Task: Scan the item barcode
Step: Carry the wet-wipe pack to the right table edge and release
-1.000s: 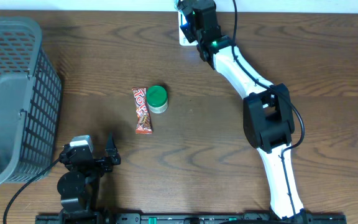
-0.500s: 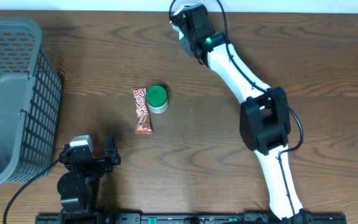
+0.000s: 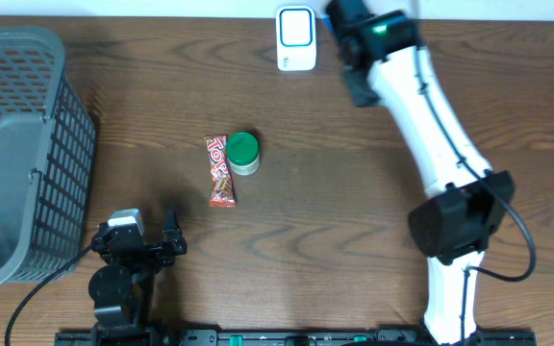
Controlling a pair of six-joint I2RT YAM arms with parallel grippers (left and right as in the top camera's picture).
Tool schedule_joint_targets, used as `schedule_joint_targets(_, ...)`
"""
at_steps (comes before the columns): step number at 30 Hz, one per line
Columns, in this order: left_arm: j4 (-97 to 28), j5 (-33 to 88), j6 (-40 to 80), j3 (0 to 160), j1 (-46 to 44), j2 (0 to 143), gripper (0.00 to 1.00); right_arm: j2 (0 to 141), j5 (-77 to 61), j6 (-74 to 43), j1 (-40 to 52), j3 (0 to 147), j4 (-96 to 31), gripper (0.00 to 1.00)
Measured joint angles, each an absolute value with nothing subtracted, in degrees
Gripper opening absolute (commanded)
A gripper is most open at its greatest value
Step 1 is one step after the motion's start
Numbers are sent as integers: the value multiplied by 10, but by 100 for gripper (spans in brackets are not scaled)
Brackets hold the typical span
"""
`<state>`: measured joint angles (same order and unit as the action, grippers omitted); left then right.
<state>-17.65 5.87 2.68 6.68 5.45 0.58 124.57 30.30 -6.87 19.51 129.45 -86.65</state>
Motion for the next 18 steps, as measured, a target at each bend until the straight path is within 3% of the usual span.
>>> schedule_joint_targets(6,-176,59,27,67,55,6,98,1247,392,-208,77,1221,-875,1)
schedule_joint_targets(18,-177,59,27,67,55,6,98,1253,423,-254,-164,942,-594,1)
